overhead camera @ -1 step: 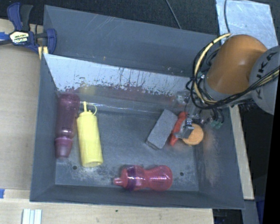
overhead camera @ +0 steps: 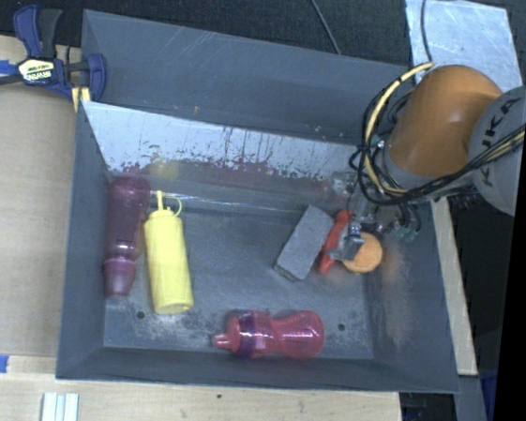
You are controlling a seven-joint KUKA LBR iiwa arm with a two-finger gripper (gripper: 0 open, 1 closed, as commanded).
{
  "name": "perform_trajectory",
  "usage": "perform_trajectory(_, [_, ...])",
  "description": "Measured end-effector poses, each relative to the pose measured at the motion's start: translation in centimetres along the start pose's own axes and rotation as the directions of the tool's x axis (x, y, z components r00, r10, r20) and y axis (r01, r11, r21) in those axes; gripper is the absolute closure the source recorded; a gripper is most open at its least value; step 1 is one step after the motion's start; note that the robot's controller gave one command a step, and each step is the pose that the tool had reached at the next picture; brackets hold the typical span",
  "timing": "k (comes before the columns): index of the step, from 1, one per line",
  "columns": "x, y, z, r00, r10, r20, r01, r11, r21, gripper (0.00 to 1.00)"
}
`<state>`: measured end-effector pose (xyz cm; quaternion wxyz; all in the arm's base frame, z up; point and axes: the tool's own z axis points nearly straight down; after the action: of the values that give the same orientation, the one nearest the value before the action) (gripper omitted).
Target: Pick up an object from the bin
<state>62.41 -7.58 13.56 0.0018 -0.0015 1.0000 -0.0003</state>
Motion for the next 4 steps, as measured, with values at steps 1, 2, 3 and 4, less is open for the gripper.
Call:
perform_trajectory(1, [0.1,-1.7,5.1,0.999,0.032,-0.004,-0.032,0.999,-0.003,0.0])
perform_trajectory(2, [0.1,-1.6,5.0,0.998,0.057,0.0,-0.057,0.998,-0.002,0.0])
perform_trajectory(3, [0.5,0.2,-0.6,0.993,-0.122,0.003,0.122,0.993,-0.001,0.0])
perform_trajectory(4, [0.3,-0.9,1.4,0.996,0.089,0.004,-0.089,0.996,-0.001,0.0])
